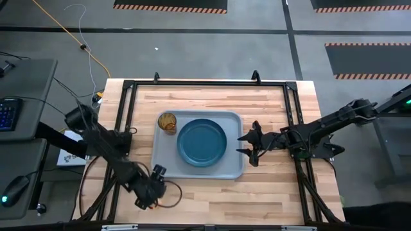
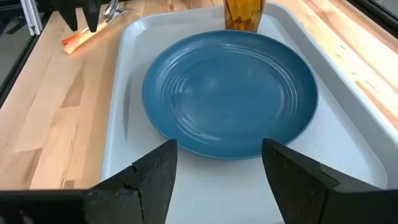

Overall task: Pick and place plate/cup/fork/spoon on tray
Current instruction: Put the orange fork on the blue tray to the right of the blue plate

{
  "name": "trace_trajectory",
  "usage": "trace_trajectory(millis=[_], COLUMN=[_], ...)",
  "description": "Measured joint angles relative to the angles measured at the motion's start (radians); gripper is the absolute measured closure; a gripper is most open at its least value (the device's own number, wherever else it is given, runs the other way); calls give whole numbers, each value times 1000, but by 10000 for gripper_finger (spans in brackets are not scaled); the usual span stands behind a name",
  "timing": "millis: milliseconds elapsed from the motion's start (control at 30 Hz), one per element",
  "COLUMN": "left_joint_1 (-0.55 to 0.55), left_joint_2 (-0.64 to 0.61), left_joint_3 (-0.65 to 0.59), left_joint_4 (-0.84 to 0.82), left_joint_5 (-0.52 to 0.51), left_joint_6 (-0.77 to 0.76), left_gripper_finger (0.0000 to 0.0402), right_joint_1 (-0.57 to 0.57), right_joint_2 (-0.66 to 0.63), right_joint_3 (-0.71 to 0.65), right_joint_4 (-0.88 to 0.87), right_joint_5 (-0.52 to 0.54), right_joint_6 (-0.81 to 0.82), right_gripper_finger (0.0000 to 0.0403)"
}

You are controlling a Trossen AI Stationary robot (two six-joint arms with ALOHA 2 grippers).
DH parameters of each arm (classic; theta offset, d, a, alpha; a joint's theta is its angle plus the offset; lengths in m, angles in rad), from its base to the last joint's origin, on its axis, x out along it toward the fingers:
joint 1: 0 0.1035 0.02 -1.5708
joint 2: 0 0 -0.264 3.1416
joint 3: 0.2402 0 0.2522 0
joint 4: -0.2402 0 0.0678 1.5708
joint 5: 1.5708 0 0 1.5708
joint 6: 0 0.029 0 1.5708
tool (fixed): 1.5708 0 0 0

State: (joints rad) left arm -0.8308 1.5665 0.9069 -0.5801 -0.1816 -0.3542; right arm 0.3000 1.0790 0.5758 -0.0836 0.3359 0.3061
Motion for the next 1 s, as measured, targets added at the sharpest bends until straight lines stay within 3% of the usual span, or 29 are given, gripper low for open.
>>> trace_trajectory(millis=[300, 833, 1000], left_joint_1=[-63, -100, -80], left_joint_2=[146, 271, 259], left_joint_3=[170, 176, 172], left_joint_4=[-175, -220, -223], left_joint_5=[78, 48, 61], left_joint_6=[-69, 7, 9], left_gripper_finger=[209, 209, 248], right_joint_1=[0, 3, 3], right_joint_2=[0, 0, 0], right_joint_3=[0, 0, 0], right_joint_4=[-2, -2, -2], right_joint_5=[-3, -5, -5], right_joint_6=[-26, -19, -19], right_gripper_finger=[176, 176, 176])
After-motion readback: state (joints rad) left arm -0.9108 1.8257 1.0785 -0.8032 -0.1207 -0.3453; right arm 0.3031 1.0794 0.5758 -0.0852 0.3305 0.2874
